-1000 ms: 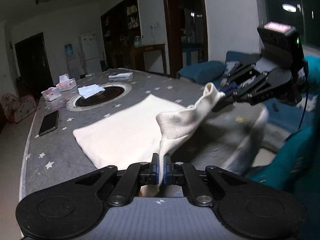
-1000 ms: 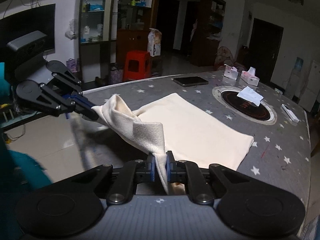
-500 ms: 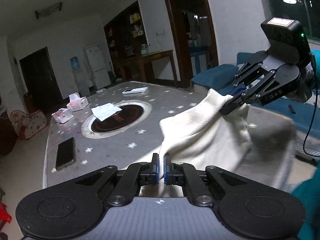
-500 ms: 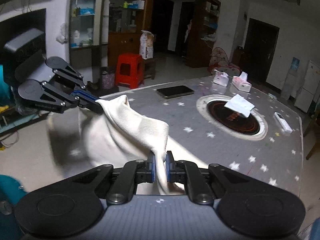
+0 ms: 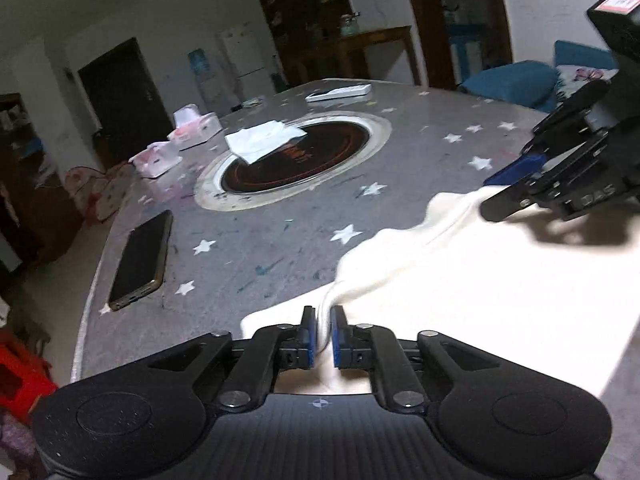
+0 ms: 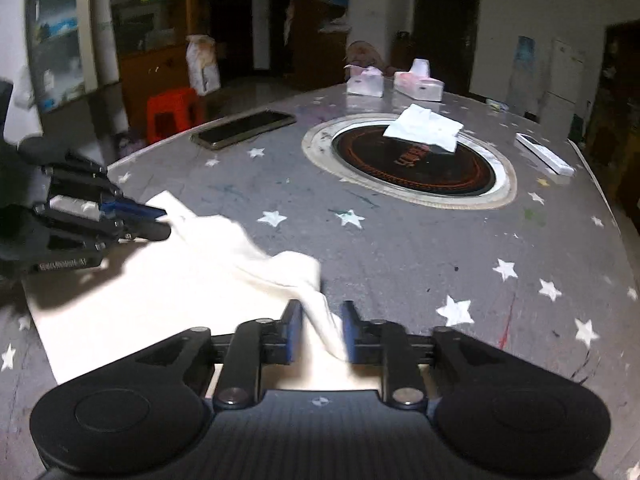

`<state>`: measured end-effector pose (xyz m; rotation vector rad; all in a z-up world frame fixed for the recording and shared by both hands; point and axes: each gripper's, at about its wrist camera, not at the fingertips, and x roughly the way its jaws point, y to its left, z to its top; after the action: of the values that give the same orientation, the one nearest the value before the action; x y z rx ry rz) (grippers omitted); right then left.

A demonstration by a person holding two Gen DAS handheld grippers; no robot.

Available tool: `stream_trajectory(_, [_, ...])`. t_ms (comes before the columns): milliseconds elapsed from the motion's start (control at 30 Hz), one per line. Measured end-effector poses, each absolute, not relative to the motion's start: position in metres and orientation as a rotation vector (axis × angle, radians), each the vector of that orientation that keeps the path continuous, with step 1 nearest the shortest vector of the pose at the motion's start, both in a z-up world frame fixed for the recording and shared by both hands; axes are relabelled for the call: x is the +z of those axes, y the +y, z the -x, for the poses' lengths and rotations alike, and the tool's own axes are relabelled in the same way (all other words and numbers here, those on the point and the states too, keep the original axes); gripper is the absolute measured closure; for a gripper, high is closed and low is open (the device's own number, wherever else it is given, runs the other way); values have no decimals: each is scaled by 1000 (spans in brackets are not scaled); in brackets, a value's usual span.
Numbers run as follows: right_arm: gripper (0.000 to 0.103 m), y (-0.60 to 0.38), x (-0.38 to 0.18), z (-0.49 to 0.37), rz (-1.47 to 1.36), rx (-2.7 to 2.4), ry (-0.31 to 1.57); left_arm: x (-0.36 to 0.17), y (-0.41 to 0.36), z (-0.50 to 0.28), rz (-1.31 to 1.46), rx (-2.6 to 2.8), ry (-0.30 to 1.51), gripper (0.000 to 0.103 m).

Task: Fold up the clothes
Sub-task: 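Open both grippers to lay the folded hem down on the shirt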

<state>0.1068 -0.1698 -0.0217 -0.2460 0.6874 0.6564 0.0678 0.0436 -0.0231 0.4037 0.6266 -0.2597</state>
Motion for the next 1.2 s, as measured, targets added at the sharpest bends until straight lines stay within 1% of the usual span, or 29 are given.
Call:
stream_trajectory(133, [78, -181, -8, -101, 222, 623, 651, -10, 48, -66, -366, -209, 614, 85])
stream_trajectory(167, [78, -183, -4, -99, 215, 625, 639, -5, 48, -64, -341, -216, 603, 87])
stream_trajectory(300, [79, -172, 7, -91, 188, 681, 627, 9, 36, -61, -235, -306, 611, 90])
stream_trajectory(433, [86, -152, -1, -96, 177, 705, 654, 4, 18, -71, -212, -349, 642, 91])
stream_trajectory(500, [87, -147, -7, -102, 159, 694, 670, -1, 17, -78, -193, -341, 659, 91])
stream_trajectory(667, [88, -142, -23, -109, 178, 640, 695, -10, 15, -90, -150, -320, 686, 91])
stream_trajectory(900, [88, -147, -18, -97, 195, 632, 679, -13, 16, -91, -140, -308, 681, 90])
stream_trajectory(1100, [88, -170, -11, -78, 171, 620, 671, -14, 15, -91, -143, -305, 674, 90])
stream_trajectory(1200, [88, -180, -16, -75, 173, 591, 691, -14, 14, -92, -139, -304, 674, 90])
